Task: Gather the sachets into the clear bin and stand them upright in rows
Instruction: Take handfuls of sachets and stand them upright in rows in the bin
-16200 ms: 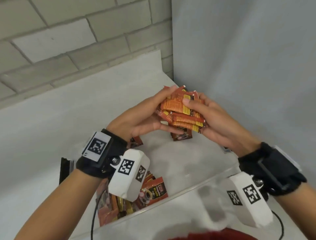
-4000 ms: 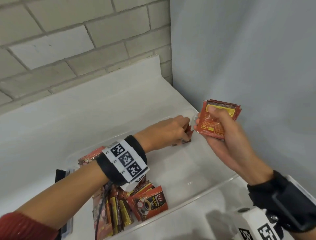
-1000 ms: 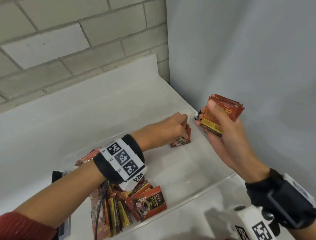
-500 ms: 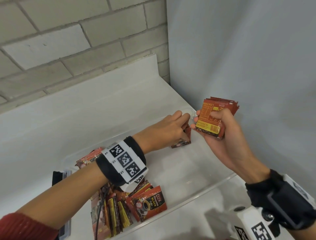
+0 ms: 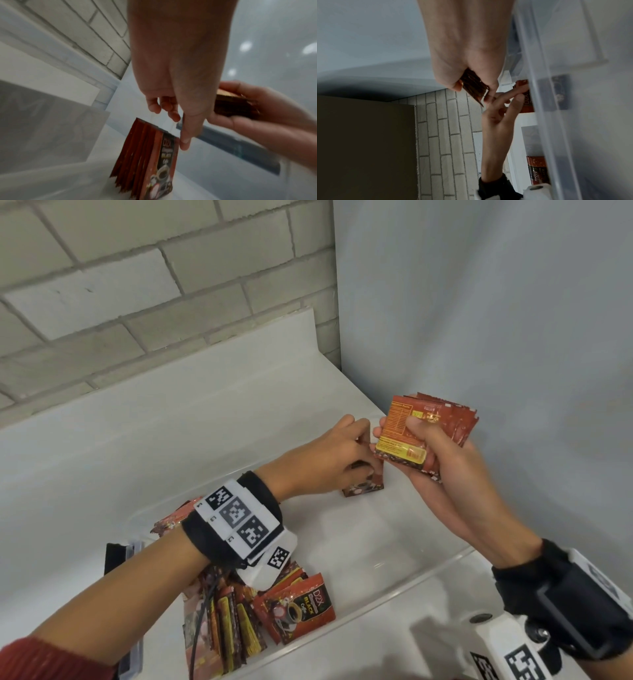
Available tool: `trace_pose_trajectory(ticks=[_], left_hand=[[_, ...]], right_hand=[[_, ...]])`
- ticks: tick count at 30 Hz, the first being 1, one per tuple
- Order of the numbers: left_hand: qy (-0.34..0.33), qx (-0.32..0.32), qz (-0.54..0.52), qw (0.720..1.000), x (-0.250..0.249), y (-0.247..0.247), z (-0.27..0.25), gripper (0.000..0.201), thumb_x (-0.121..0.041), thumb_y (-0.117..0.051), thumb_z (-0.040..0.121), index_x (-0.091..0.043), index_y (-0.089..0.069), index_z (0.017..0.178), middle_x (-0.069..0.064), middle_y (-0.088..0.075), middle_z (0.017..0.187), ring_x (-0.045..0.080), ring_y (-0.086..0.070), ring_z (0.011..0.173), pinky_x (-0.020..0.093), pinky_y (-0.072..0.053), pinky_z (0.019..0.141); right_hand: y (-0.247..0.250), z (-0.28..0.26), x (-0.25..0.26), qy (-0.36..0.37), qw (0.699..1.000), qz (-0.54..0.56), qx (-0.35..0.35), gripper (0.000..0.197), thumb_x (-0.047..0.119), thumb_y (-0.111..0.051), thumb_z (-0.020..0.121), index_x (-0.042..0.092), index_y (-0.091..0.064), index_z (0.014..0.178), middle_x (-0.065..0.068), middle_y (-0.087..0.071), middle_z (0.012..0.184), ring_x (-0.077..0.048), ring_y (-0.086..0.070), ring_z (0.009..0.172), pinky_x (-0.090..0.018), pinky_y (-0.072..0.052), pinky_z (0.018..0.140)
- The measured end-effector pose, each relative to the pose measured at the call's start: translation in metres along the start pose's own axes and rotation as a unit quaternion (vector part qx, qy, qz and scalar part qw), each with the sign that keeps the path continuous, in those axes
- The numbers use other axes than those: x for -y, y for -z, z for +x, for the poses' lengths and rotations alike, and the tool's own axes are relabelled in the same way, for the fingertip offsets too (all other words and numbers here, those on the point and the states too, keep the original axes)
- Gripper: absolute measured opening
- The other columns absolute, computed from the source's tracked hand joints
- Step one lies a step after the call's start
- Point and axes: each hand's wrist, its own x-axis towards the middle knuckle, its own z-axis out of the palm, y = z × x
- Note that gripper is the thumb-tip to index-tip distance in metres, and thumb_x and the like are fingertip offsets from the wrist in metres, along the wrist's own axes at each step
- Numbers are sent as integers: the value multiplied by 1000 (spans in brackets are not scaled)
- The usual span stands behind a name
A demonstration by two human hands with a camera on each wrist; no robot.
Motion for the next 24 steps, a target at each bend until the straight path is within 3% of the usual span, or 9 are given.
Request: trace_pose_trajectory(ticks=[4,8,11,14,18,20,22,24], left_hand=[[90,-88,-71,989,-2,23,-1,25,-24,-49,97,-9,-68,103,0,-47,90,8,-43,81,14,-32,69],[129,-162,-121,971,-11,44,-5,34,-37,-43,100,-13,-66,108,3,-57,97,8,-54,89,10,-37,77],[105,-158,-180,965,-18,48,-7,40,-46,-53,89,-15,-63,113,-1,-60,100,9,-56,88,17,-45,73],[100,-159,-220,957,-22,45,-8,37,-33,-70,84,-10,-62,113,1,-62,97,9,-57,83,29,-50,71],[117,-179,-311,926,-28,42,-7,27,-18,-73,82,-10,-60,103,-6,-62,92,6,-57,79,39,-50,76],[117,-191,-360,906,-29,45,-7,23,-10,-73,82,-11,-58,100,-6,-61,91,8,-55,79,35,-49,75],[104,-201,-382,896,-31,51,-8,22,-4,-71,82,-10,-60,100,7,-62,92,15,-54,80,28,-48,73],[81,-207,-389,894,-32,56,-11,22,-2,-69,82,-12,-64,102,21,-62,96,25,-54,83,33,-49,76]], right_hand=[[0,-2,1,5,1000,-8,9,44,17,-60,88,7,-54,130,-13,-69,116,-23,-68,105,-34,-53,94],[0,-2,1,6,1000,-24,18,45,16,-60,86,8,-54,130,-11,-71,113,-22,-70,101,-33,-54,92],[0,-2,1,8,999,-37,27,43,16,-59,89,7,-55,130,-12,-68,118,-23,-68,105,-35,-52,95],[1,-1,1,13,999,-29,38,39,14,-56,92,4,-55,129,-11,-69,115,-21,-68,102,-34,-53,93],[0,-3,1,14,995,-42,87,39,28,-57,87,8,-60,121,-8,-70,116,-20,-66,109,-33,-54,93],[1,-2,0,9,994,-52,97,57,48,-61,75,11,-60,119,-4,-71,115,-18,-66,110,-33,-54,92],[2,0,-1,0,994,-53,95,89,69,-66,59,9,-57,124,-6,-69,115,-18,-66,106,-34,-55,89],[1,2,-2,-17,995,-41,94,113,79,-70,44,4,-54,128,-9,-68,105,-17,-67,92,-33,-56,82]])
